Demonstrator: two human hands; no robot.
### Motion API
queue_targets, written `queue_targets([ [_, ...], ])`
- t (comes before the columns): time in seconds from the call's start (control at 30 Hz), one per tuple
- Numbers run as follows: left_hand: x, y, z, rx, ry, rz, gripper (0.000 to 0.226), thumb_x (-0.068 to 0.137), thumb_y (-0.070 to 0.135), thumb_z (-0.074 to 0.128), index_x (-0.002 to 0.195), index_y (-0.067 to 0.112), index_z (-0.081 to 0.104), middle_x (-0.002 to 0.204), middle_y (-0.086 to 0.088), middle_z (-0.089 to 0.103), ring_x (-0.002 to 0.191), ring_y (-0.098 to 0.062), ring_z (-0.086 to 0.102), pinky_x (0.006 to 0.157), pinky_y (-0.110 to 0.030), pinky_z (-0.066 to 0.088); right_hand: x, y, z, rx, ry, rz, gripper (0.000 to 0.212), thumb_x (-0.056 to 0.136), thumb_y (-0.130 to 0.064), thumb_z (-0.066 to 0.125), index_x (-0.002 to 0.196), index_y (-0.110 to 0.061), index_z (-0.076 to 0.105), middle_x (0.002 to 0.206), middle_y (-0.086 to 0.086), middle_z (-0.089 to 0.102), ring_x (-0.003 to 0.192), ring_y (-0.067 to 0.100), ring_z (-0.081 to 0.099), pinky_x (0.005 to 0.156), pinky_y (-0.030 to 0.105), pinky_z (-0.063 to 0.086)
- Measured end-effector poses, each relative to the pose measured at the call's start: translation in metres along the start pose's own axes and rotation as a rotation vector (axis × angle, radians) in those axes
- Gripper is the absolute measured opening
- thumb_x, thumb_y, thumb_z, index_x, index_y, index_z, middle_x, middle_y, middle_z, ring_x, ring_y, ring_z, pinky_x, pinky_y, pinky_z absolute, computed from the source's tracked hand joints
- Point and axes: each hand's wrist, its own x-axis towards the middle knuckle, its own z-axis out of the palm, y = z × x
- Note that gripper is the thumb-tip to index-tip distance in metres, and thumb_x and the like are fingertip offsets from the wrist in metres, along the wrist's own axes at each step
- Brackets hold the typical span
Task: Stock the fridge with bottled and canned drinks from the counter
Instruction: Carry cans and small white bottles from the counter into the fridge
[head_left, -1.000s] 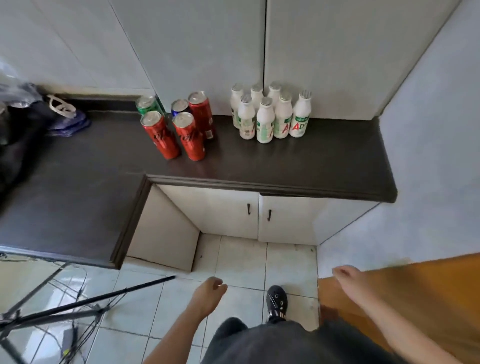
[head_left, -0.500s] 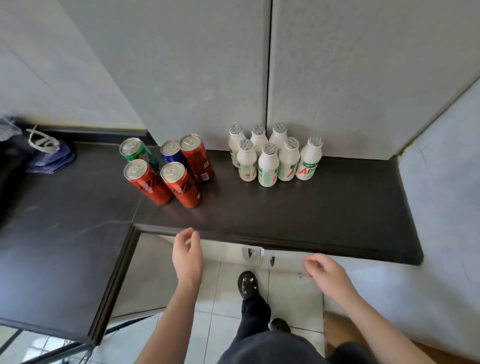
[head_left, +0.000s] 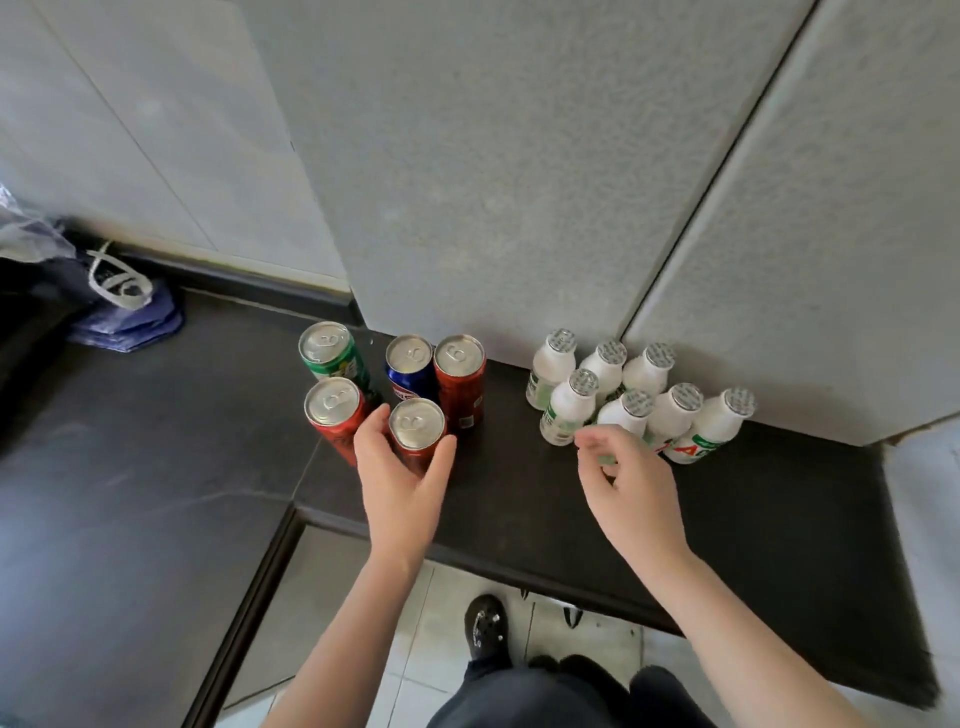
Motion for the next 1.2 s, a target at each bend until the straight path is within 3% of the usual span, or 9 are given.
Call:
queue_targets([
  [0.1, 0.004, 0.001, 0.001, 0.001, -0.011, -0.005, 0.078, 0.075, 0.033, 0.077, 0.138, 0.027, 0.031, 0.132, 0.017, 0.038, 0.120, 0.001, 0.039, 0.097, -0.019, 0.034, 0.017, -0.017, -0.005, -0.269, 0.193, -0.215, 0.022, 0.082, -0.010, 0.067, 0.103, -0.012, 0.065, 0.096, -0.001, 0.066, 0.090, 0.018, 0.059, 0.078, 0.029, 0.047],
  [0.23, 0.005, -0.001, 0.004, 0.030, -0.030, -0.022, 0.082, 0.073, 0.032, 0.080, 0.139, 0.029, 0.031, 0.129, 0.022, 0.036, 0.120, 0.004, 0.036, 0.099, -0.019, 0.032, 0.045, -0.025, -0.009, -0.490, 0.170, -0.253, 0.035, 0.079, -0.017, 0.070, 0.112, -0.009, 0.063, 0.109, 0.007, 0.066, 0.103, 0.030, 0.059, 0.086, 0.041, 0.046],
  [0.47, 0.004, 0.000, 0.004, -0.002, -0.022, -0.032, 0.072, 0.076, 0.022, 0.078, 0.135, 0.029, 0.036, 0.129, 0.016, 0.047, 0.115, 0.007, 0.041, 0.095, -0.013, 0.032, 0.058, -0.039, 0.010, -0.373, 0.067, -0.402, 0.035, 0.077, -0.013, 0.071, 0.110, -0.008, 0.064, 0.111, 0.006, 0.065, 0.103, 0.027, 0.061, 0.087, 0.039, 0.049],
  [0.63, -0.007, 0.004, -0.009, -0.065, 0.021, -0.058, 0.069, 0.078, 0.028, 0.075, 0.130, 0.041, 0.032, 0.121, 0.030, 0.047, 0.115, 0.014, 0.043, 0.092, -0.006, 0.032, 0.079, -0.054, 0.031, -0.349, -0.038, -0.458, 0.037, 0.080, -0.018, 0.069, 0.114, -0.008, 0.062, 0.113, 0.007, 0.064, 0.104, 0.027, 0.060, 0.090, 0.038, 0.048],
  [0.87, -0.022, 0.020, -0.040, -0.202, 0.089, -0.062, 0.060, 0.083, 0.026, 0.068, 0.127, 0.049, 0.034, 0.117, 0.046, 0.045, 0.117, 0.012, 0.047, 0.101, -0.025, 0.042, 0.103, -0.064, 0.068, -0.344, -0.188, -0.432, 0.058, 0.082, -0.031, 0.068, 0.131, -0.008, 0.046, 0.129, 0.009, 0.052, 0.120, 0.026, 0.049, 0.095, 0.036, 0.043],
  [1.07, -0.042, 0.026, -0.061, -0.325, 0.161, -0.148, 0.058, 0.072, 0.048, 0.060, 0.122, 0.054, 0.032, 0.126, 0.025, 0.047, 0.118, -0.006, 0.052, 0.102, -0.034, 0.046, 0.099, -0.052, 0.090, -0.216, -0.238, -0.315, 0.072, 0.084, -0.029, 0.068, 0.143, -0.012, 0.030, 0.136, 0.013, 0.046, 0.122, 0.030, 0.049, 0.092, 0.041, 0.046],
  [1.2, -0.063, 0.016, -0.072, -0.340, 0.236, -0.204, 0.054, 0.073, 0.046, 0.059, 0.120, 0.054, 0.034, 0.113, 0.035, 0.052, 0.109, 0.004, 0.055, 0.097, -0.033, 0.049, 0.092, -0.046, 0.090, -0.168, -0.175, -0.342, 0.071, 0.085, -0.027, 0.067, 0.143, -0.009, 0.031, 0.140, 0.015, 0.045, 0.127, 0.031, 0.046, 0.099, 0.041, 0.043],
])
